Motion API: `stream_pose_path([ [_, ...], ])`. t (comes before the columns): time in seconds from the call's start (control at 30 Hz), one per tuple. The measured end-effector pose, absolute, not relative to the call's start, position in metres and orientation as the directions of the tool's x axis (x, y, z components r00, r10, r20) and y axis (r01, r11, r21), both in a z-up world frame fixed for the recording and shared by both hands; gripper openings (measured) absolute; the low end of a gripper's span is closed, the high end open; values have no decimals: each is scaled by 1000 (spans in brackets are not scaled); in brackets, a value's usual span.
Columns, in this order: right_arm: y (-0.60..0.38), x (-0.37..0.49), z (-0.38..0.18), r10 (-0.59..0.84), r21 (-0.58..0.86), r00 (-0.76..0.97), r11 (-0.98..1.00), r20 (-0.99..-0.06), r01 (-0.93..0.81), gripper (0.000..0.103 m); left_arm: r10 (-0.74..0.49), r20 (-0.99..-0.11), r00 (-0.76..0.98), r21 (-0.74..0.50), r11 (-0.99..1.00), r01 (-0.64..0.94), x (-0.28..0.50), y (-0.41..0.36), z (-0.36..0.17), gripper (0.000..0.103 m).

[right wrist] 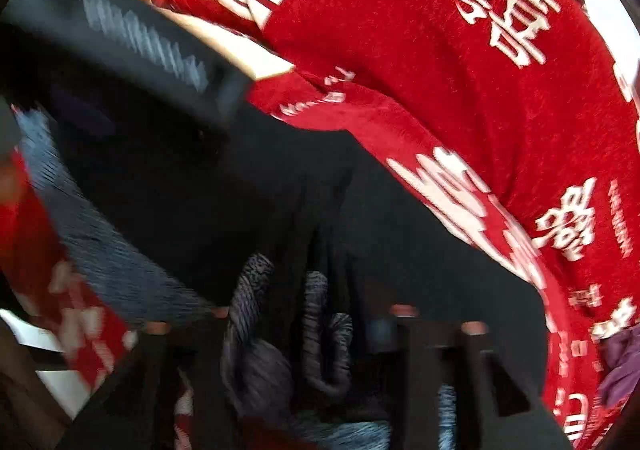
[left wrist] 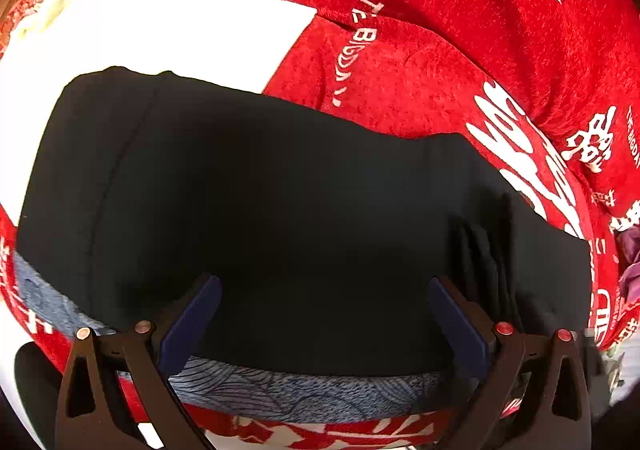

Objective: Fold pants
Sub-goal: 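Fold the held end over the pants toward the left gripper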

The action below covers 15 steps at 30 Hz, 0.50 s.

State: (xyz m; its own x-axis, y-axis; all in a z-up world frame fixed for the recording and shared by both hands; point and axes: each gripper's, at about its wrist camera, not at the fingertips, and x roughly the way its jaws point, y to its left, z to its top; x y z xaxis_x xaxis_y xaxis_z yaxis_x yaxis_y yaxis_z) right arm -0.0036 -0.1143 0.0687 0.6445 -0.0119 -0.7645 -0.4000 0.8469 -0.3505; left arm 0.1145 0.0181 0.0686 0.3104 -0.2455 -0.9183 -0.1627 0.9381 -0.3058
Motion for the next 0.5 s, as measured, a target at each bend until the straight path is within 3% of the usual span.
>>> stream_pose_path([
  [0.03, -116, -6, 77, 22, -316, 643, 857, -766, -406, 87, -258, -915, 311, -320, 933, -168, 116, 17, 68, 103],
  [0.2, -153, -37, 149, 197, -115, 711, 924, -675, -365, 87, -295, -899, 324, -354, 924, -141, 112, -1, 79, 103],
  [0.3, -200, -61, 170, 220, -10, 749, 957, -625, -290, 97, -315, -890, 331, -361, 928, -88, 103, -17, 90, 103],
  [0.37, -241, -67, 162, 240, 87, 741, 967, -627, -240, 99, -340, -882, 325, -371, 928, -37, 96, -34, 97, 103],
  [0.5, -324, -53, 97, 277, 335, 630, 942, -725, -29, 99, -381, -869, 315, -376, 923, 80, 91, -78, 111, 103],
])
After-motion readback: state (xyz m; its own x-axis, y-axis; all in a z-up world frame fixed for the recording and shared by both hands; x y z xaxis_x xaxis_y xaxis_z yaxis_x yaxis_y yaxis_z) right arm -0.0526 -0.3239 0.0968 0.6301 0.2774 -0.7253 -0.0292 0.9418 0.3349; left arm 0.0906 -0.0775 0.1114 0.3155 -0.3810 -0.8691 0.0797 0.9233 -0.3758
